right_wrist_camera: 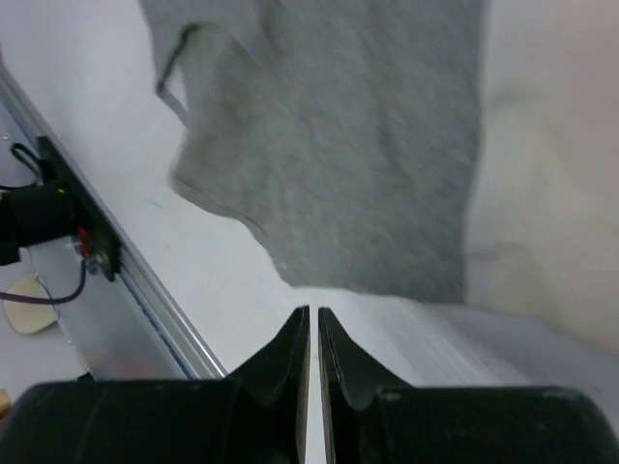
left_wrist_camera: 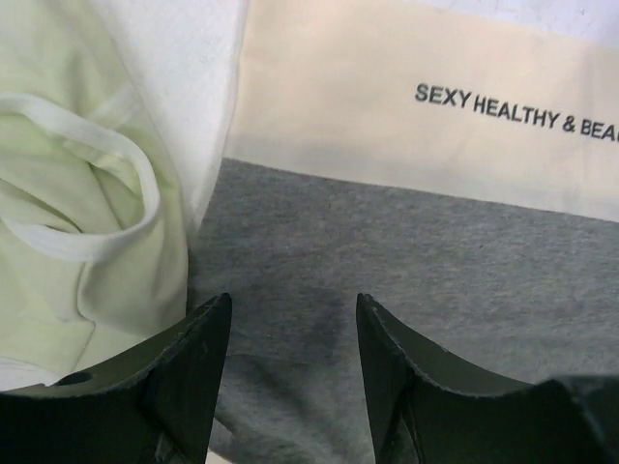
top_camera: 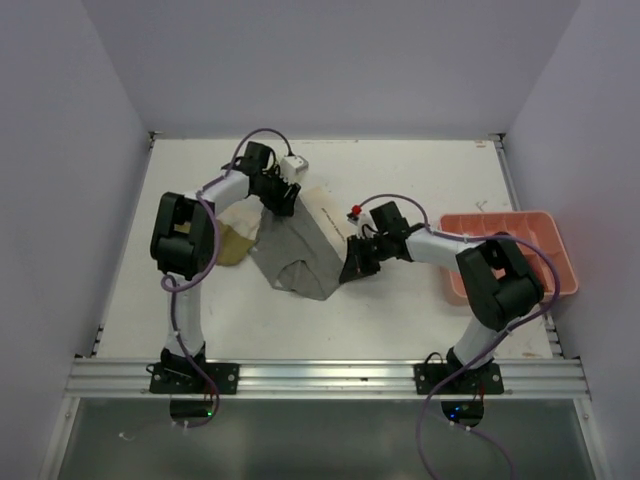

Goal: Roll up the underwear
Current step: Flatten the underwear

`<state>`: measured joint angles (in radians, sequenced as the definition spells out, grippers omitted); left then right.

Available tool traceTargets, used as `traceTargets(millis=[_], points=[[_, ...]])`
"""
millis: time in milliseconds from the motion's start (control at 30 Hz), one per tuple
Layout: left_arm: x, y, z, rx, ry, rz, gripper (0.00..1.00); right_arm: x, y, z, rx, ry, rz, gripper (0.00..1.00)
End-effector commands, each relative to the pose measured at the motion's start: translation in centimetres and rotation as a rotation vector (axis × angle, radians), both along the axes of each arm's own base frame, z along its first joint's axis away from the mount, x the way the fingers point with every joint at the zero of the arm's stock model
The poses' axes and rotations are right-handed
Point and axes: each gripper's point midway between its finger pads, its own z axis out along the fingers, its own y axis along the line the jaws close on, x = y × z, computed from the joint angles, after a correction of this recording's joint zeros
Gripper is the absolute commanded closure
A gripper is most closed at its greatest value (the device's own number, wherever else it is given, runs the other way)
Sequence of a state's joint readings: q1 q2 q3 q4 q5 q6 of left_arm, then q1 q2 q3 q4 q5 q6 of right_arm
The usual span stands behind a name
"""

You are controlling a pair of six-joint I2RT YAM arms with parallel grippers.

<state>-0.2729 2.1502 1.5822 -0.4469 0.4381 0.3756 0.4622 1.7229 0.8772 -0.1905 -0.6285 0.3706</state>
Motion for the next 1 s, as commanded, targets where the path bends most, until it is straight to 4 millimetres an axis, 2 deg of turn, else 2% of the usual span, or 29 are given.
traceTargets(millis=[0,33,67,100,133,167,200,233,333,367,400,433,500,533,667,767,800,867,900,967], points=[[1.9,-0.3,3.9,-0.002,-0.114,-0.060,0.41,2.1,3.4,7.4,0.147,-0.111,0.050,0.88],[1.7,-0.5,6.1,-0.023,-0.154,-0.067,0.41,4.3,3.2,9.8,0.167,-0.178,0.036,0.87],[1.2,-0.6,7.0,-0.040,-0.165,-0.071,0.39,5.2,2.9,10.7,0.160,-0.208,0.029,0.87],[-0.2,-0.9,6.9,-0.067,-0.146,-0.094,0.39,5.9,2.2,11.2,0.142,-0.238,0.034,0.87],[-1.2,-0.9,8.9,-0.089,-0.176,-0.111,0.38,7.4,1.6,12.7,0.139,-0.289,0.017,0.87],[-2.2,-0.9,9.3,-0.099,-0.176,-0.125,0.37,8.0,1.2,12.9,0.128,-0.314,0.012,0.87],[-4.2,-0.7,8.3,-0.105,-0.138,-0.146,0.37,8.6,0.7,12.8,0.108,-0.349,0.022,0.87],[-5.2,-0.5,9.8,-0.113,-0.167,-0.153,0.36,9.2,0.6,12.8,0.093,-0.376,0.030,0.87],[-8.5,0.1,9.1,-0.120,-0.126,-0.163,0.37,10.5,0.5,10.7,0.049,-0.411,0.079,0.87],[-9.6,0.2,8.7,-0.130,-0.098,-0.172,0.37,10.8,0.6,8.6,0.027,-0.377,0.096,0.87],[-10.3,0.2,8.9,-0.142,-0.092,-0.162,0.37,11.1,0.8,7.9,0.028,-0.377,0.116,0.88],[-11.4,0.5,7.7,-0.139,-0.057,-0.155,0.37,11.6,1.1,7.7,0.031,-0.376,0.123,0.88],[-12.0,0.5,7.5,-0.149,-0.050,-0.140,0.37,12.1,1.5,5.7,0.027,-0.349,0.142,0.89],[-12.7,0.7,6.6,-0.146,-0.027,-0.133,0.38,12.5,1.7,5.3,0.025,-0.350,0.142,0.89],[-13.5,0.8,5.7,-0.152,0.008,-0.119,0.38,13.9,1.7,3.3,-0.011,-0.354,0.141,0.90],[-13.6,1.3,4.6,-0.123,0.026,-0.103,0.38,13.8,1.1,2.0,-0.052,-0.339,0.128,0.91],[-13.5,1.4,4.4,-0.113,0.027,-0.098,0.38,13.1,0.6,0.9,-0.073,-0.317,0.121,0.92],[-13.4,1.7,3.9,-0.096,0.029,-0.088,0.38,12.9,-0.3,0.7,-0.107,-0.327,0.078,0.93],[-13.3,1.7,3.8,-0.097,0.030,-0.087,0.38,11.5,-1.0,-0.6,-0.115,-0.290,0.074,0.93],[-13.2,1.6,3.4,-0.099,0.036,-0.082,0.38,10.1,-1.3,-0.9,-0.110,-0.255,0.059,0.94]])
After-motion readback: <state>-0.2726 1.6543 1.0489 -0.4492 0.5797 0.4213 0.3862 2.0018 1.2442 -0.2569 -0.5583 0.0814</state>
